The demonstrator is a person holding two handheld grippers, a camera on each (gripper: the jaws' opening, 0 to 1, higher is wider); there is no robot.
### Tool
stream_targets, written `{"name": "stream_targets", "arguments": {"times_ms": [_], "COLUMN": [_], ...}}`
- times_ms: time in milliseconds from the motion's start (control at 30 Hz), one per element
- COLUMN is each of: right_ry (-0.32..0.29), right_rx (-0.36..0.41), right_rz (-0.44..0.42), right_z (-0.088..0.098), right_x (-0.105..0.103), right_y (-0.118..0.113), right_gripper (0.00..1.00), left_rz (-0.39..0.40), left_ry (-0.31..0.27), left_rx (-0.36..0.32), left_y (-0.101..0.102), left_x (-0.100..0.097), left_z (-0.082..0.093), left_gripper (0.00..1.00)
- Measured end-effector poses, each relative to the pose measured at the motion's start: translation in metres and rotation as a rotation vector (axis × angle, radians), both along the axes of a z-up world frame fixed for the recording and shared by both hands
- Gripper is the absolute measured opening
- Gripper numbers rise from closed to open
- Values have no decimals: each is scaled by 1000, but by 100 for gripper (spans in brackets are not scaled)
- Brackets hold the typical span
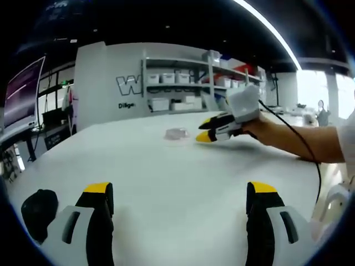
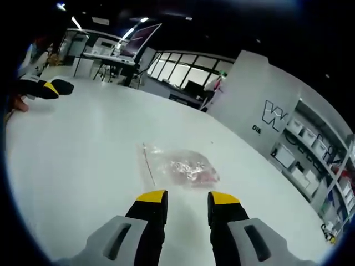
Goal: Open the resealable bag by pulling the two sides of the seal apart until the entire bag opening is separated and visibly accessible.
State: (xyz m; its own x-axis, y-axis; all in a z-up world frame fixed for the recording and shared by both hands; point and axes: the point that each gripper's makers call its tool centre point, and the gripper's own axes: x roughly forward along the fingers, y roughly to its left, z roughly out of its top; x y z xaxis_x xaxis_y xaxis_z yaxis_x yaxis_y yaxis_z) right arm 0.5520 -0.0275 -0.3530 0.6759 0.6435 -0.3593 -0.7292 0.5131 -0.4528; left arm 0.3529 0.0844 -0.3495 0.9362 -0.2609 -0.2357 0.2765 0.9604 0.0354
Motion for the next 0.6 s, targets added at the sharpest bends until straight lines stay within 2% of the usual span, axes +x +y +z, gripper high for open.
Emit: {"name": "stream_targets", "arguments": {"times_ms": [600], "right_ry": [-29], "right_rx": [-10], "right_rz": [60], "right_z": [-2], "right_x": [12], "right_y": [14], "right_gripper": [22], "left_rz": [3], "left_ry": [5], "left_rx": [-6], "left_y": [0], "left_x": [1], "left_z": [-5], "left_gripper": [99]}}
